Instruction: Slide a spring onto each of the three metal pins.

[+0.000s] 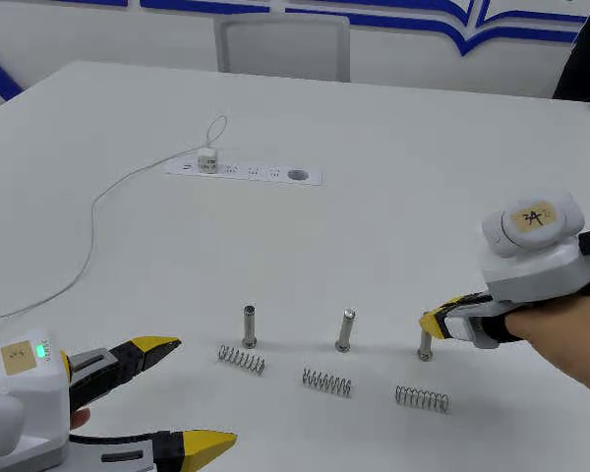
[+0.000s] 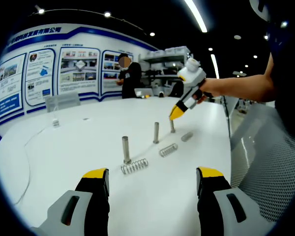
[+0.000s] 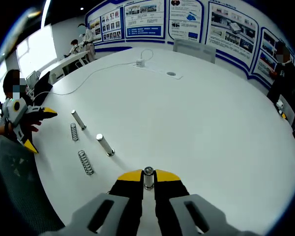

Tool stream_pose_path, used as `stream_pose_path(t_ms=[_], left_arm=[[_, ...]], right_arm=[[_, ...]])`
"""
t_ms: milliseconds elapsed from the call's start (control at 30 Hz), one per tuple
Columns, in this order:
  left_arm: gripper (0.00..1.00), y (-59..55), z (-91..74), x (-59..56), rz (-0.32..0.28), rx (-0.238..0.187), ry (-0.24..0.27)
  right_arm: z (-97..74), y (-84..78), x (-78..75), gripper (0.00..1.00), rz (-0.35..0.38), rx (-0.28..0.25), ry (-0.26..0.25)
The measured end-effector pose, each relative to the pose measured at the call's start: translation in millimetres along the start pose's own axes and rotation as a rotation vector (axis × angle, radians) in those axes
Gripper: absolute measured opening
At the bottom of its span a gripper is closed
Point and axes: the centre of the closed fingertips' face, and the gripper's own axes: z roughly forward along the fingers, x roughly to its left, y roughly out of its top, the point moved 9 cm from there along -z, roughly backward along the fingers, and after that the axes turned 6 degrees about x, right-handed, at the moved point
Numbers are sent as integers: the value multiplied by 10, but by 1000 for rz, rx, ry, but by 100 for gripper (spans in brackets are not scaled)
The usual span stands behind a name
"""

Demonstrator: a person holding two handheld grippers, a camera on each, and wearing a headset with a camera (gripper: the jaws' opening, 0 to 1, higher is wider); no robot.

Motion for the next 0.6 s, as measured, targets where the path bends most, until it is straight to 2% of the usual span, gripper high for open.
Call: stream_pose_path(t_ms=[600], left_arm=[[74, 14, 7, -20, 4, -3, -3]], right_arm=[[-15, -53, -14, 10, -16, 2, 11]])
